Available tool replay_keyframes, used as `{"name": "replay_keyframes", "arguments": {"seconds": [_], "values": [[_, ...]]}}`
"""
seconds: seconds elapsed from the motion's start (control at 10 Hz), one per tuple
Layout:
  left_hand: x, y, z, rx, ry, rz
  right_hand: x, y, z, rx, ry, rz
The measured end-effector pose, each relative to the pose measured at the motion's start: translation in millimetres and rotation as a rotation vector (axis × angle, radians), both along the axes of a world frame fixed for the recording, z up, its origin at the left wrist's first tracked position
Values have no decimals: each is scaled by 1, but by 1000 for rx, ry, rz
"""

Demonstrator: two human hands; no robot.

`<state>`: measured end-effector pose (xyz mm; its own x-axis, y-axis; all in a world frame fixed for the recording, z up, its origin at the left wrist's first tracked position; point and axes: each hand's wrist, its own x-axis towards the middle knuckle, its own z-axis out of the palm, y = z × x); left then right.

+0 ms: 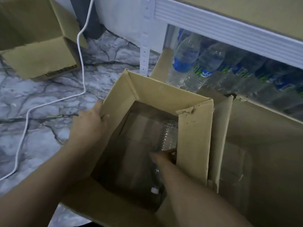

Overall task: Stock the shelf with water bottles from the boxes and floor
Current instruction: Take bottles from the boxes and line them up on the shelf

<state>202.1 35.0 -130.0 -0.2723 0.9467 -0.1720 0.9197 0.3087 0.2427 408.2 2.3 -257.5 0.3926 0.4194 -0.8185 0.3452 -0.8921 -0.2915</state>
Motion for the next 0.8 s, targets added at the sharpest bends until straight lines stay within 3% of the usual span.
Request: {"name": "replay_keyframes", "arguments": {"seconds": [0.4, 0.6, 0.8], "values": [[-2, -2, -3, 39, -18, -32, -28, -2, -23, 6, 48, -177], [2, -1, 0, 48, -3, -12, -23, 3, -1, -40, 37, 39], [-1, 1, -6, 33, -22, -23, 7, 39, 103, -136, 145, 522]]}}
